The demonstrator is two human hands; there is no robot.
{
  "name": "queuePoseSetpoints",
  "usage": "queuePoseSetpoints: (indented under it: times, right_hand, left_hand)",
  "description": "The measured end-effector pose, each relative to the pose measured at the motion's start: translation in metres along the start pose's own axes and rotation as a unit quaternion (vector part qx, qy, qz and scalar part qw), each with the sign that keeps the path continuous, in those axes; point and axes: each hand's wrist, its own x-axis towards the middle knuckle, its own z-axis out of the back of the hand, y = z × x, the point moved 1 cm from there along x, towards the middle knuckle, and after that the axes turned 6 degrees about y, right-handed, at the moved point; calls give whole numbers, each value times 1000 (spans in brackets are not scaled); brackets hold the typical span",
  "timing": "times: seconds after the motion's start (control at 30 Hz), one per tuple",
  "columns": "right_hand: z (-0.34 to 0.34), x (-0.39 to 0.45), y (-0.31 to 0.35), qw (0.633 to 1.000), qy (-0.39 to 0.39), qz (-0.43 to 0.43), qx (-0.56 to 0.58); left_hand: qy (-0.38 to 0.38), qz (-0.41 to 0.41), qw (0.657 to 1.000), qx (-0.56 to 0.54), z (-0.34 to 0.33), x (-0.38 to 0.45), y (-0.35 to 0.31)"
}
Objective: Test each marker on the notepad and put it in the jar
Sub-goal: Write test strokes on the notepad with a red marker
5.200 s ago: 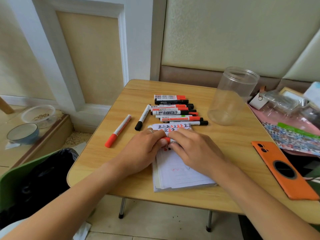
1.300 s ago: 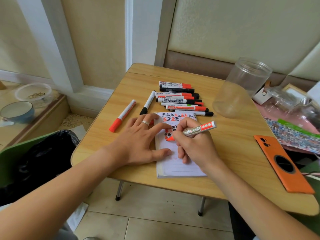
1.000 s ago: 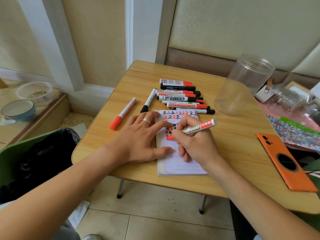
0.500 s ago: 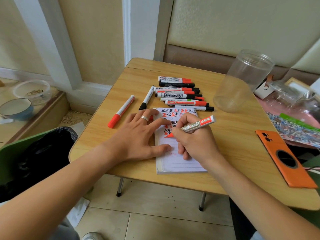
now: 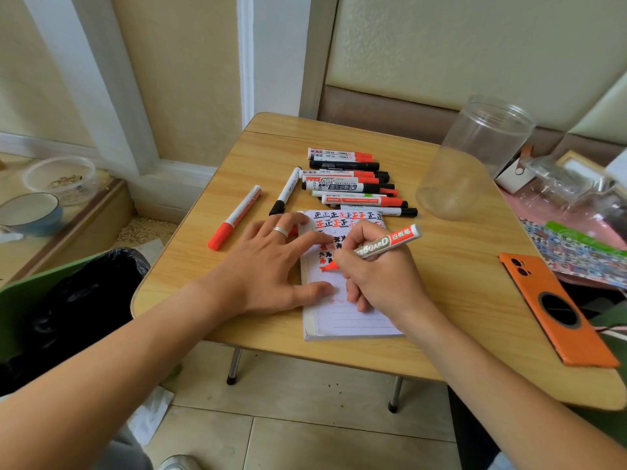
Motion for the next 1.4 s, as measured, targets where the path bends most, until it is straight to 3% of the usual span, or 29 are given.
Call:
queuePoseSetpoints:
  times: [0.93,1.4]
  right_hand:
    - [-1,-3,1,999,34,24,-6]
    - [3,3,-4,1000,3,0,13]
  left_hand:
    - [2,0,1000,-8,0,-1,0]
    - [1,-6,999,-45,5,-3,-1]
